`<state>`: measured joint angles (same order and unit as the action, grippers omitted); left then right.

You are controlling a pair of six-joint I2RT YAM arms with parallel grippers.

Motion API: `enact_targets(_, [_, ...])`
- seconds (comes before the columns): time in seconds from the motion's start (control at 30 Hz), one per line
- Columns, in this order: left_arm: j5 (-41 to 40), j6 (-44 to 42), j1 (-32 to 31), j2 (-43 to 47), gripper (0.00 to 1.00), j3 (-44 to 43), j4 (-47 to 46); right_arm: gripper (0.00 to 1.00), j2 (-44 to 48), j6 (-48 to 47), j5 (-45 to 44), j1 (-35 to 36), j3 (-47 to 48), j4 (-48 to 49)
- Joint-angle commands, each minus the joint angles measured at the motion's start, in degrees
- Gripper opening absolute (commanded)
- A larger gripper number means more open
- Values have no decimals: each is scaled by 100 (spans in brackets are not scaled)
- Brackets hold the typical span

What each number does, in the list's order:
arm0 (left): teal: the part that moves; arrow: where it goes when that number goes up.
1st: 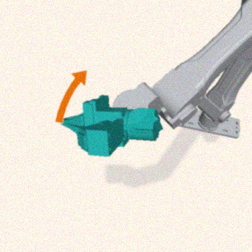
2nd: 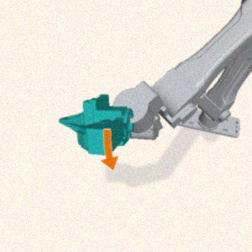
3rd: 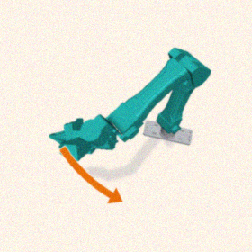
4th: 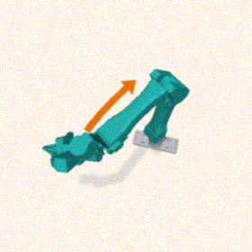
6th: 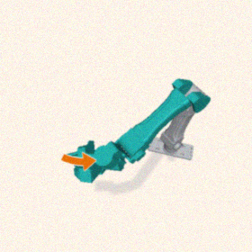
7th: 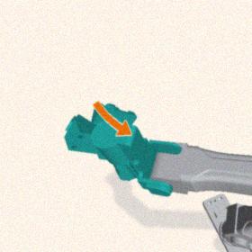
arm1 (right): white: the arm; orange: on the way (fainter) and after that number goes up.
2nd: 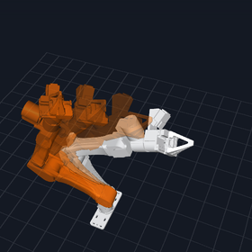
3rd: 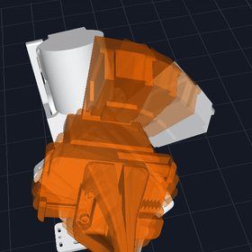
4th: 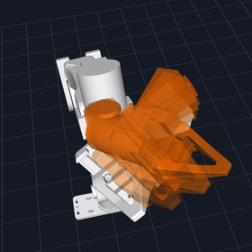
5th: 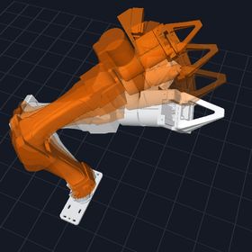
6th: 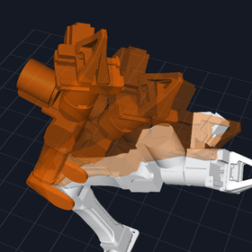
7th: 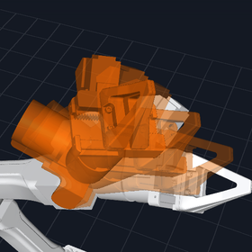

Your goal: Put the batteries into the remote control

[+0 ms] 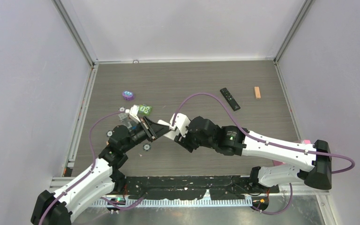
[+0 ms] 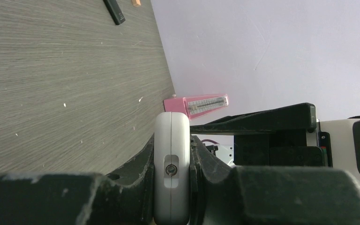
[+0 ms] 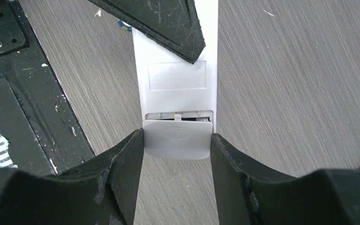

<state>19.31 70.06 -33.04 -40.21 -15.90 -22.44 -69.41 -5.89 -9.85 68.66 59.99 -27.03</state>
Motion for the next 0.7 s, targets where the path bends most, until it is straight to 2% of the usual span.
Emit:
enact_targets(0.0, [315,213,-27,32,0,-104,-455,36,-81,-99,-135,-51,230,168])
enact_targets(0.33, [626,350,-21,-99,0,-118,-620,42,-306,-181,296,-255,423,-59])
enact_targets(0.67, [816,1435,-17,-366,0,-14,-1227,57,-493,-85,802,-355,523,-323])
